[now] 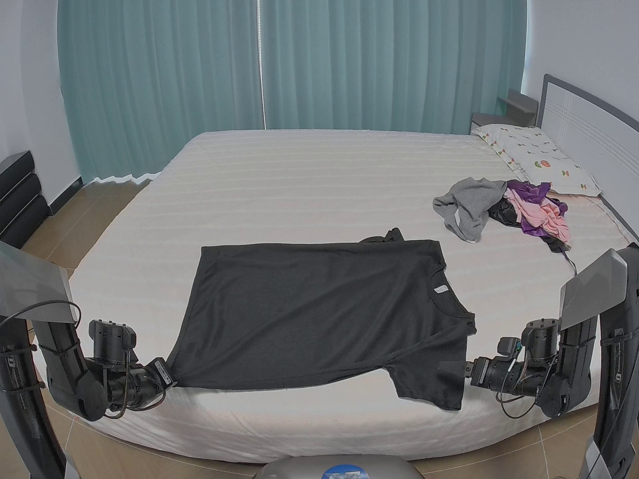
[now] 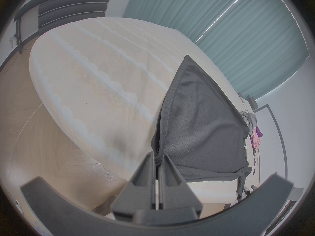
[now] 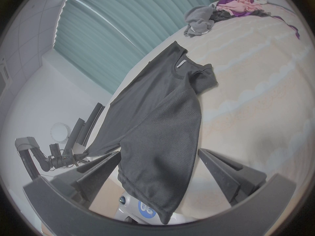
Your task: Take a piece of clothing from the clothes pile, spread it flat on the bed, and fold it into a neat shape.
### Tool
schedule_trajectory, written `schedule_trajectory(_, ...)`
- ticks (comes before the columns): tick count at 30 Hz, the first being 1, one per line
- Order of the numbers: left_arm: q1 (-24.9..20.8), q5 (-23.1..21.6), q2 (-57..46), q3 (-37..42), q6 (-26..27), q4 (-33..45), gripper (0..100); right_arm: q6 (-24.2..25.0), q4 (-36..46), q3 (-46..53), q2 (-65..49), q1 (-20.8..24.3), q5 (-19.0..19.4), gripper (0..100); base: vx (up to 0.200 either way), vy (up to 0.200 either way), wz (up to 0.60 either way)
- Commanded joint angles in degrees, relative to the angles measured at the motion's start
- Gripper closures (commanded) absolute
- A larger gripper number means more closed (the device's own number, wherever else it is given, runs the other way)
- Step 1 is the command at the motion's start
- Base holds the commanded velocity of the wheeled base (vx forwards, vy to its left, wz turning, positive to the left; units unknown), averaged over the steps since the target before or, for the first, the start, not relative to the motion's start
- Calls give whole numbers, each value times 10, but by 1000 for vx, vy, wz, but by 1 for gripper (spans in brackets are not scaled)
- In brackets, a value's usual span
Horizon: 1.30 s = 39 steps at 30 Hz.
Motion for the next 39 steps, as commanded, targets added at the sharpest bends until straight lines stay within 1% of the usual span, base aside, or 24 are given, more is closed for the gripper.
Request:
schedule_trajectory(1,-1,0,1,0,0,0,100,12,-9,-8,23,12,-4,0,0,0,0)
schedule_trajectory(3,-1,0,1,0,0,0,100,11,-13,-7,24,13,-5,0,0,0,0)
schedule_trajectory(4,-1,0,1,0,-1,0,100,11,-13,-6,24,13,-6,100,0,0,0)
schedule_trajectory(6,-1,0,1,0,0,0,100,8,-13,-2,20,13,-12,100,0,0,0)
schedule_trajectory(9,-1,0,1,2,0,0,100,1,-13,1,14,7,-34,100,0,0,0)
schedule_trajectory(11,-1,0,0,3,0,0,100,-2,-13,2,14,2,-39,100,0,0,0)
schedule_trajectory(18,-1,0,-2,5,0,0,100,-3,-13,25,-11,0,-40,100,0,0,0)
schedule_trajectory(19,-1,1,-2,8,3,0,100,-3,-13,56,-36,-2,-39,100,0,0,0)
schedule_trajectory(20,-1,1,-3,9,4,0,100,-3,-13,65,-39,-2,-39,100,0,0,0)
schedule_trajectory(22,-2,1,-3,10,4,0,100,-8,-13,83,-41,-10,-39,100,0,0,0)
schedule_trajectory(23,-1,1,-2,10,7,0,100,-16,-13,95,-41,-24,-34,100,0,0,0)
schedule_trajectory(25,0,2,-3,11,12,1,100,-30,-13,112,-41,-33,-29,100,0,0,0)
schedule_trajectory(30,0,1,-6,30,44,0,100,-69,-11,149,-57,-47,-17,100,0,0,0)
schedule_trajectory(34,2,2,-6,37,62,1,100,-67,-1,149,-63,-61,-18,100,0,0,0)
schedule_trajectory(39,13,2,0,50,101,2,100,-79,62,149,-84,-61,-15,100,0,0,0)
